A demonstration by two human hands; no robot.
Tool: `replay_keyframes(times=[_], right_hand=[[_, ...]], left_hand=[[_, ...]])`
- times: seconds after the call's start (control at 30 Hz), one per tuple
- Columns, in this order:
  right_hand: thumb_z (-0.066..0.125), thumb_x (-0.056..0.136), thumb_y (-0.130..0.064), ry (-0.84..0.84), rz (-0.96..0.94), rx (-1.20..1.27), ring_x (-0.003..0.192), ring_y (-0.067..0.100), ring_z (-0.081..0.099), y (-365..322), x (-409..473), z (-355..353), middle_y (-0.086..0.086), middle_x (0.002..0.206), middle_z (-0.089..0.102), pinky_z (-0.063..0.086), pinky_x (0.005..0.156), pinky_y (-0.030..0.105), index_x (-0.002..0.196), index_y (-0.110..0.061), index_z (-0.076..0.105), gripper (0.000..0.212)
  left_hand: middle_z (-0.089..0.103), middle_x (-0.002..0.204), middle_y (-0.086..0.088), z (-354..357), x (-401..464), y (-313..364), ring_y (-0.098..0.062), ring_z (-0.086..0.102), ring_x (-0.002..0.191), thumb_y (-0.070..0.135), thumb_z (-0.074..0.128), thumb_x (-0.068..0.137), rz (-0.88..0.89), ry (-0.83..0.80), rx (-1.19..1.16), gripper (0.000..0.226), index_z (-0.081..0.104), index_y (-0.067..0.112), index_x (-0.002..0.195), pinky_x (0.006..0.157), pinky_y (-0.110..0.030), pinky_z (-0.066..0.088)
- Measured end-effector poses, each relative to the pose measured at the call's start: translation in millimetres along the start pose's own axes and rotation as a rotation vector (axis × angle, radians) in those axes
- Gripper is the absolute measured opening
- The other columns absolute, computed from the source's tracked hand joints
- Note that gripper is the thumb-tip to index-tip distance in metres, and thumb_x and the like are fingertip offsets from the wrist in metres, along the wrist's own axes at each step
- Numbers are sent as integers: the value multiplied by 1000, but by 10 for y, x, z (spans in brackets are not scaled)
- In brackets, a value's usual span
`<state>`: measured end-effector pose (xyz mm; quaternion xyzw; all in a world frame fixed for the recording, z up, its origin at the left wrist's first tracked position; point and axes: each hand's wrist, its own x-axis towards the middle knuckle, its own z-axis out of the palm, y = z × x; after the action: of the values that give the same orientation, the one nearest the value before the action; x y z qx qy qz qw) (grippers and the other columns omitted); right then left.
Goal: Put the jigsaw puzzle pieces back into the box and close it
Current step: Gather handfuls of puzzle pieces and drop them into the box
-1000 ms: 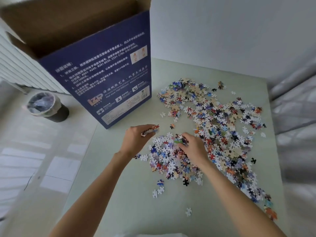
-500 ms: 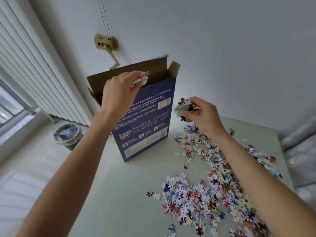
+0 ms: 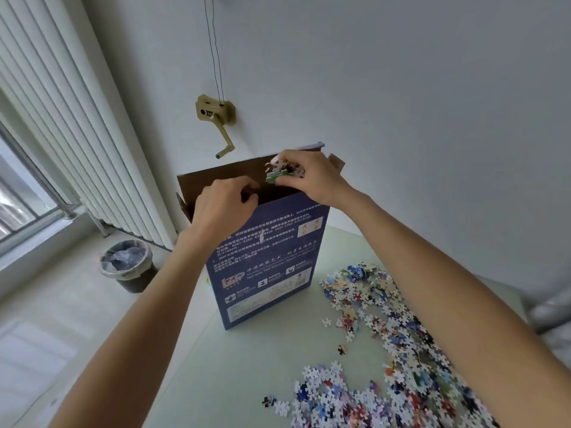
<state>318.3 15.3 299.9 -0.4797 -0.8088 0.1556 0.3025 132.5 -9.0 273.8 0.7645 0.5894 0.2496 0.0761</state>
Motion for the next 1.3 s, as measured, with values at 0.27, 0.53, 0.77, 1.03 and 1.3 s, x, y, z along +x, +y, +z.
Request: replay_keyframes(times=[0.27,0.53,0.77,1.03,1.3], right_hand=[[63,87,-29,-220,7,-96,98,13,59,119,117,172,-1,108,66,49,86,35,113,-22,62,26],[68,83,-21,8,-25,-61,89,11,64,68,39,199,-1,96,71,53,84,35,98,-17,71,16],[63,88,-20,321,-39,47,88,2,62,-94,-616,321,-1,99,70,48,76,7,103,-9,69,20],[63,88,-14,228,389,196,79,5,65,340,-2238,954,-4,96,68,54,74,16,109,-9,66,22],[63,86,-30,-225,915,-26,122,25,42,809,-3457,1493,12,133,45,38,93,28,135,-14,43,56]], left_hand=[[70,90,7,-34,-139,-28,-10,63,78,28,65,86,86,8,-37,17,69,27,102,67,-28,54],[71,93,5,-28,-194,9,-12,64,79,27,63,87,110,54,0,19,68,26,105,66,-26,53],[67,107,-1,-100,-504,143,-20,60,95,30,58,90,294,262,105,27,63,19,114,69,-24,41],[70,97,1,787,-1287,-85,-15,66,87,26,54,91,499,96,-146,21,67,14,104,68,-27,55],[32,149,-10,2170,-1816,-627,-30,31,135,34,60,88,-115,-629,31,66,29,17,144,107,-42,35]])
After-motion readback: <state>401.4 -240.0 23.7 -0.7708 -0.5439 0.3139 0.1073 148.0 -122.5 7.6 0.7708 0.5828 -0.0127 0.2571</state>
